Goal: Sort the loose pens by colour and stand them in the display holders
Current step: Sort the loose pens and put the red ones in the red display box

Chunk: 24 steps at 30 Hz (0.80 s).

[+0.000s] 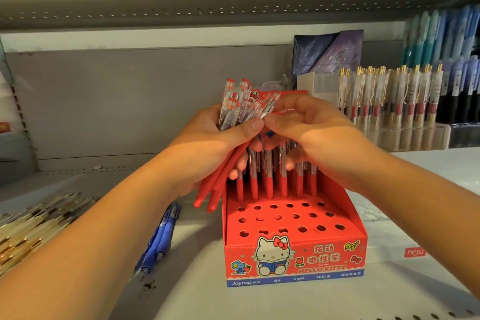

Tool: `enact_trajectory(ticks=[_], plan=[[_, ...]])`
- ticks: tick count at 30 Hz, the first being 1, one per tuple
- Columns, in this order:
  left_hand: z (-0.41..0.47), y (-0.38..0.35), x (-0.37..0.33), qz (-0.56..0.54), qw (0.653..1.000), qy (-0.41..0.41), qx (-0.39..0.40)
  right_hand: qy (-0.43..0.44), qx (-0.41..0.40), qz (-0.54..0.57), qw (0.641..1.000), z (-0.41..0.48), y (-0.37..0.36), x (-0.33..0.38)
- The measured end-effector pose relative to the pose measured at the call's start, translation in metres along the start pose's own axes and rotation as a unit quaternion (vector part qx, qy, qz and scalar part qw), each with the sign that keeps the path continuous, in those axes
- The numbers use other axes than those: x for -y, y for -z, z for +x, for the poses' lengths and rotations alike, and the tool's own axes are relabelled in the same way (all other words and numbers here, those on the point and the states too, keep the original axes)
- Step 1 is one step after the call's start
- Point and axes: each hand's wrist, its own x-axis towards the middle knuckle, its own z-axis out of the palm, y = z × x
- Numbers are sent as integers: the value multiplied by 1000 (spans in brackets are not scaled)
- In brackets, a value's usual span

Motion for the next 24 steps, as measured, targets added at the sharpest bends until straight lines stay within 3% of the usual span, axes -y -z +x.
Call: enact_trajectory(ticks=[5, 13, 18, 24], plan=[[-2, -4, -2, 3, 1000, 13, 2, -10, 23, 101, 995, 1, 0, -4], [4, 2, 0, 11, 995, -25, -96, 26, -23, 243, 969, 8, 5, -3], [6, 5, 1, 54, 989, -41, -132, 73, -69, 220, 970, 11, 5, -7], [5, 6, -2, 22, 991, -48, -125, 125, -68, 66, 988, 7, -5, -19]])
